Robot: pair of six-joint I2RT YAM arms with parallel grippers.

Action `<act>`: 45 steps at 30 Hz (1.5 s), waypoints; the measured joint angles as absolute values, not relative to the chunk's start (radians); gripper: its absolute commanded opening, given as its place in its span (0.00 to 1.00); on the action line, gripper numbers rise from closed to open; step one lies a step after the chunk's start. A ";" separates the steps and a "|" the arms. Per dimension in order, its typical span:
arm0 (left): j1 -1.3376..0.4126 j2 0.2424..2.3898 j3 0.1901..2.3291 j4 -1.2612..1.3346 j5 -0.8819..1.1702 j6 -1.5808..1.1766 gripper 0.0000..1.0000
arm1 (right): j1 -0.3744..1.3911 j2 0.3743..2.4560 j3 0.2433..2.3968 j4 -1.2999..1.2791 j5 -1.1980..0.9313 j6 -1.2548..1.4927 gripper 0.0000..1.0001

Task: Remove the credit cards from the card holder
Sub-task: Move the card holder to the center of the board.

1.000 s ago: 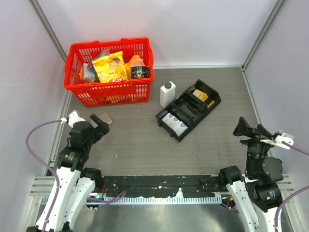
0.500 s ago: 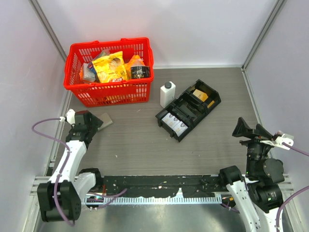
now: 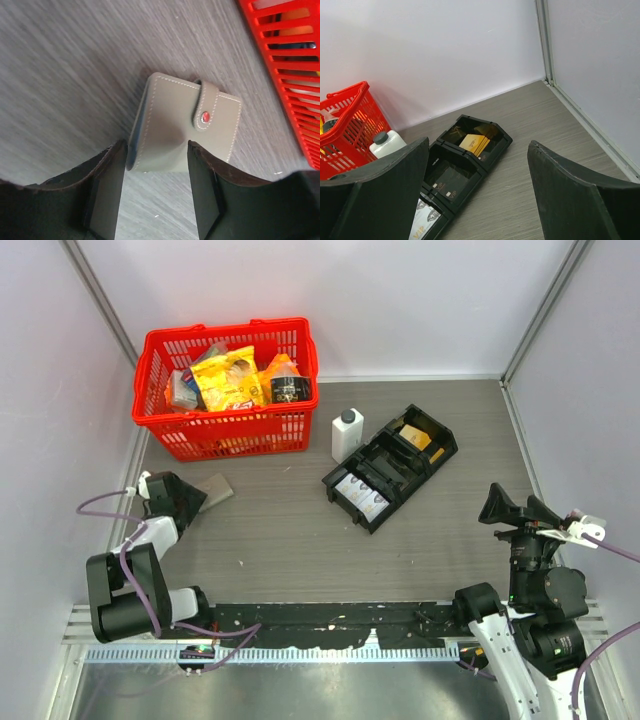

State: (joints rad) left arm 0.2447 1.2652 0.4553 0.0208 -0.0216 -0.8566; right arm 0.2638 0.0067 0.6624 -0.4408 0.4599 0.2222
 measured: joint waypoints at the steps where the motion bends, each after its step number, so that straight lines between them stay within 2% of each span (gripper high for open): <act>1: 0.245 1.276 0.455 0.050 -0.007 -0.856 0.54 | 0.265 0.007 0.662 -0.440 0.458 0.222 0.84; 10: 0.258 1.307 0.422 0.165 0.043 -0.865 0.45 | 0.266 0.007 0.662 -0.436 0.453 0.220 0.84; 14: 0.258 1.307 0.421 0.167 0.047 -0.865 0.38 | 0.266 0.007 0.662 -0.435 0.450 0.220 0.84; 21: 0.258 1.307 0.421 0.168 0.068 -0.863 0.16 | 0.266 0.007 0.662 -0.435 0.444 0.220 0.84; 23: 0.259 1.306 0.420 0.169 0.081 -0.863 0.13 | 0.266 0.007 0.662 -0.435 0.442 0.220 0.84; 29: 0.260 1.281 0.419 0.166 0.165 -0.856 0.10 | 0.266 0.020 0.669 -0.441 0.421 0.221 0.83; 35: 0.214 1.209 0.417 0.113 0.274 -0.838 0.09 | 0.266 0.142 0.746 -0.487 0.338 0.249 0.85; 45: -0.149 1.047 0.403 -0.039 0.349 -0.827 0.10 | 0.266 0.465 0.799 -0.576 -0.025 0.273 0.85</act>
State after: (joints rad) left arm -0.1493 1.0466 0.4030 -0.0387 0.3489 -0.8268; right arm 0.2665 0.4652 0.7994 -0.5758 -0.0254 0.2733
